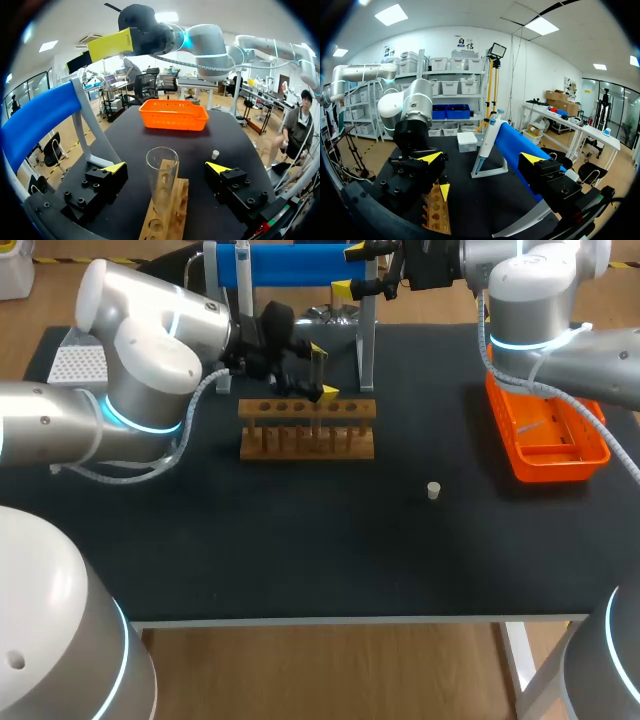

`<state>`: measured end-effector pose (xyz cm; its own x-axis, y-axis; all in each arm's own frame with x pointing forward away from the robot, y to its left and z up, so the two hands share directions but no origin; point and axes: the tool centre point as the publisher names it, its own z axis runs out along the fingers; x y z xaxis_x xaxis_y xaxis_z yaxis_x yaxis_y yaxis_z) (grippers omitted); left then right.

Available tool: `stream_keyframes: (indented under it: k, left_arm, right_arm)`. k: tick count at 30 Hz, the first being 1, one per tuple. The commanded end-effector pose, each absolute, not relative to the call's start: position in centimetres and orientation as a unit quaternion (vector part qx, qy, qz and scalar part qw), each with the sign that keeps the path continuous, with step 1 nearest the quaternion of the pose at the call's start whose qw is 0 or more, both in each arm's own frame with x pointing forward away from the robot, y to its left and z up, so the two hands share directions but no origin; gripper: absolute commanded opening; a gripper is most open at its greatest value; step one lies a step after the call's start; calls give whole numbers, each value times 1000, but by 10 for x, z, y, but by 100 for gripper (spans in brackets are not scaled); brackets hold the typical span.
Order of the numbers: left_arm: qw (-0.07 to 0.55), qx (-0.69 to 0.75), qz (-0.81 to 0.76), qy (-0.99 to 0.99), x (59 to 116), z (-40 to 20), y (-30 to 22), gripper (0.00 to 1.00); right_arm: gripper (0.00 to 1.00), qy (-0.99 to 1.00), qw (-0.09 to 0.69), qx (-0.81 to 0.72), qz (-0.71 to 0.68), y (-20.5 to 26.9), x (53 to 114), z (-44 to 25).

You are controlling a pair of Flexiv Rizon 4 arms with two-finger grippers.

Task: Invert the test tube, pick up the pipette, mount the tip to pipette, aspirate from beaker and dispense into the tube, eject the tip, return the pipette, and cap with the stopper.

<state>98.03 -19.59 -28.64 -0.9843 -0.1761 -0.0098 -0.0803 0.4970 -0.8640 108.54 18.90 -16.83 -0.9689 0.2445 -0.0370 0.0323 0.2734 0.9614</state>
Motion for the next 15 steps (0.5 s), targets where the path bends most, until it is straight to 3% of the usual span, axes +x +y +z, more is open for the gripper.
stream_keyframes:
  k: [1,15]
  left_arm:
    - [50,-74,-491,866,983,-292,-201,100]
    - [48,-71,-489,868,984,-299,-197,100]
  right_arm:
    - [100,794,88,87,596,188,1085,-168]
    - [100,794,88,87,596,188,1085,-168]
